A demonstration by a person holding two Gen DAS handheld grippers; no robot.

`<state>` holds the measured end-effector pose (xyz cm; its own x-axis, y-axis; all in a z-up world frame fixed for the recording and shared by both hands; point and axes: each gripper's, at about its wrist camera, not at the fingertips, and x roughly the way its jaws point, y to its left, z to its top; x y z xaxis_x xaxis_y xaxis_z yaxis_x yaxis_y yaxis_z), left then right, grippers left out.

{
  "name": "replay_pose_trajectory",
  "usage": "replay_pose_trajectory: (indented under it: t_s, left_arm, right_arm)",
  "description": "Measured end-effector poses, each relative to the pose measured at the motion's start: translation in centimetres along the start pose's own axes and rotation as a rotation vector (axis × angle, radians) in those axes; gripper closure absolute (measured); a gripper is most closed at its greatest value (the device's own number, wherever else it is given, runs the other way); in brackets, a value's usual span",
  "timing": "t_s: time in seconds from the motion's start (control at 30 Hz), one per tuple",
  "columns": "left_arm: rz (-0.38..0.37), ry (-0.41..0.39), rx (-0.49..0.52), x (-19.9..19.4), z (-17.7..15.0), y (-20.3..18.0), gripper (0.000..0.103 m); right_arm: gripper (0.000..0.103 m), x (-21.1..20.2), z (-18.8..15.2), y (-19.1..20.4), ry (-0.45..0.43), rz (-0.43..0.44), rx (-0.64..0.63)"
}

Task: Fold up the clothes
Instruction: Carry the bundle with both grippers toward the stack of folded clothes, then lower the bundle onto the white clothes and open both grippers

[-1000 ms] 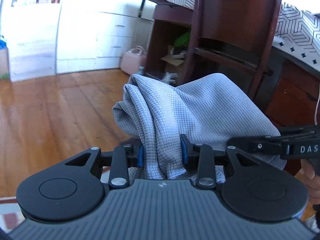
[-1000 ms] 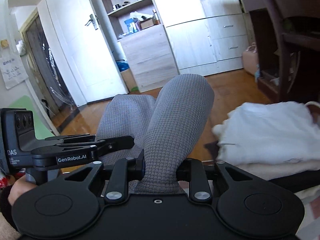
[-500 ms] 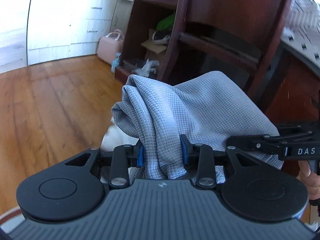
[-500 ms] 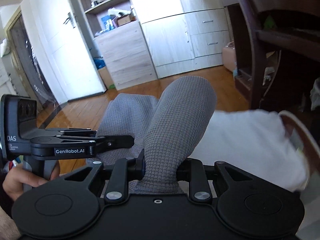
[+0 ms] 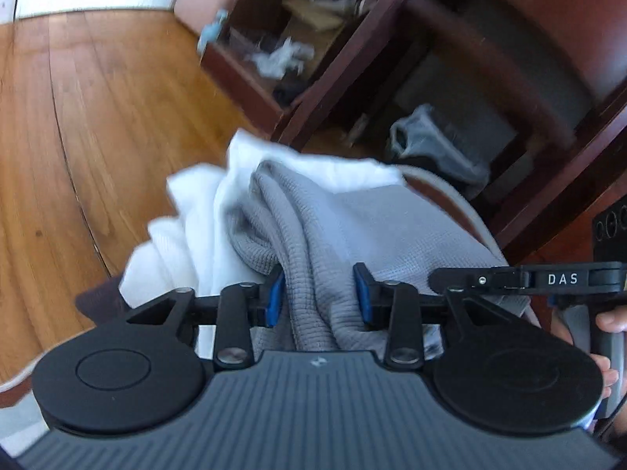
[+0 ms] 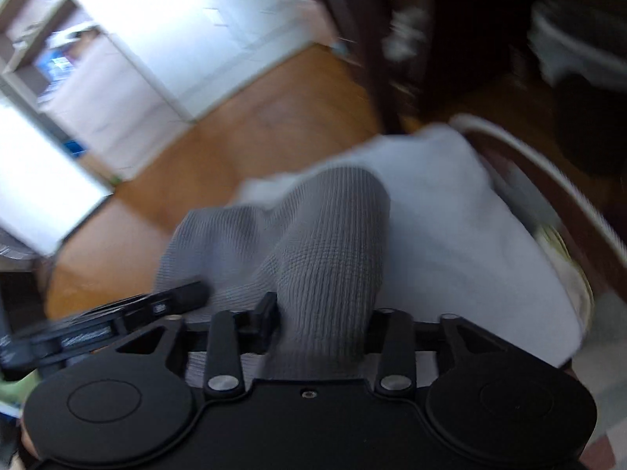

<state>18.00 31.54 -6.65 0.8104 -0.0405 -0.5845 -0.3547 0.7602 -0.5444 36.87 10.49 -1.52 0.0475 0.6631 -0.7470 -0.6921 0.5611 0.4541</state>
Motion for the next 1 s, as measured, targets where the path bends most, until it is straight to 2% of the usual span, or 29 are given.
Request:
replay_pose_trajectory:
  t_s: [0.03, 0.1, 0.17, 0.2, 0.23, 0.27, 0.3, 0.37, 0.47, 0.53, 0.57, 0.6, 0.63, 0.67, 0.73, 0.8, 0.9, 1.0]
  left_arm:
    - [-0.024, -0.001, -0.017, 0.1, -0.1, 0.5, 0.062]
    - [-0.073, -0.004, -0.052, 0.3, -0.4, 1.4, 0.059]
    - [-0.122, -0.007, -0.087, 0.5, -0.6, 2.4, 0.062]
    - [-0.147, -0.008, -0.105, 0.6, -0.8, 2.8, 0.065]
    - [-0.171, -0.010, -0.122, 0.8, -0.9, 3.3, 0.067]
    - [-0.197, -0.010, -0.143, 0.8, -1.0, 3.7, 0.067]
    - [-0.231, -0.005, -0.185, 0.8, -0.7, 3.8, 0.067]
    - [-0.292, -0.010, -0.243, 0.3, -0.2, 3.6, 0.067]
    - [-0.336, -0.058, -0.227, -0.9, 0.0, 3.0, 0.067]
    - [-0.343, -0.068, -0.176, -1.1, -1.1, 2.9, 0.067]
    - [-0.315, -0.044, -0.166, -0.7, -2.0, 3.2, 0.067]
    - [-0.284, -0.023, -0.153, -0.3, -2.8, 3.4, 0.067]
    - [-0.237, -0.025, -0.117, -0.1, -3.4, 3.5, 0.067]
    - [-0.204, -0.037, -0.079, 0.0, -4.0, 3.5, 0.068]
    - [-0.167, -0.028, -0.052, 0.3, -4.5, 3.6, 0.070]
    - [-0.174, -0.014, -0.046, 0.6, -4.3, 3.5, 0.070]
    - [-0.164, -0.027, -0.009, 0.1, -3.7, 2.9, 0.069]
    - [-0.172, -0.088, -0.002, -1.3, -2.6, 2.5, 0.069]
  right_arm:
    - [0.042, 0.7, -0.8, -0.9, -0.009, 0.000, 0.009]
    - [0.040, 0.0, -2.1, -1.8, -0.053, 0.042, 0.025]
    - [0.040, -0.7, -3.4, -2.8, -0.096, 0.085, 0.041]
    - [0.045, -1.1, -4.0, -3.3, -0.118, 0.106, 0.048]
    - [0.067, -1.6, -4.2, -3.2, -0.143, 0.116, 0.028]
    - [0.068, -2.1, -4.4, -2.9, -0.161, 0.128, -0.009]
    - [0.072, -2.7, -4.2, -2.2, -0.188, 0.106, -0.055]
    - [0.074, -4.0, -3.6, -0.6, -0.248, 0.068, -0.142]
    - [0.074, -5.3, -2.2, -0.5, -0.292, 0.055, -0.126]
    - [0.073, -4.1, -1.6, -2.4, -0.214, -0.003, -0.047]
    - [0.073, -3.2, -1.3, -3.5, -0.164, -0.046, -0.006]
    - [0.064, -1.8, -1.8, -4.6, -0.125, -0.108, 0.004]
    - [0.046, -1.3, -2.5, -5.3, -0.143, -0.140, 0.013]
    - [0.039, -0.8, -3.1, -6.0, -0.162, -0.172, 0.022]
    - [0.038, -1.3, -3.8, -7.0, -0.217, -0.142, 0.080]
    - [0.038, -2.1, -4.4, -7.8, -0.275, -0.118, 0.143]
    - [0.038, -4.0, -5.1, -6.4, -0.403, -0.189, 0.018]
    - [0.038, -4.9, -4.8, -4.8, -0.432, -0.136, -0.049]
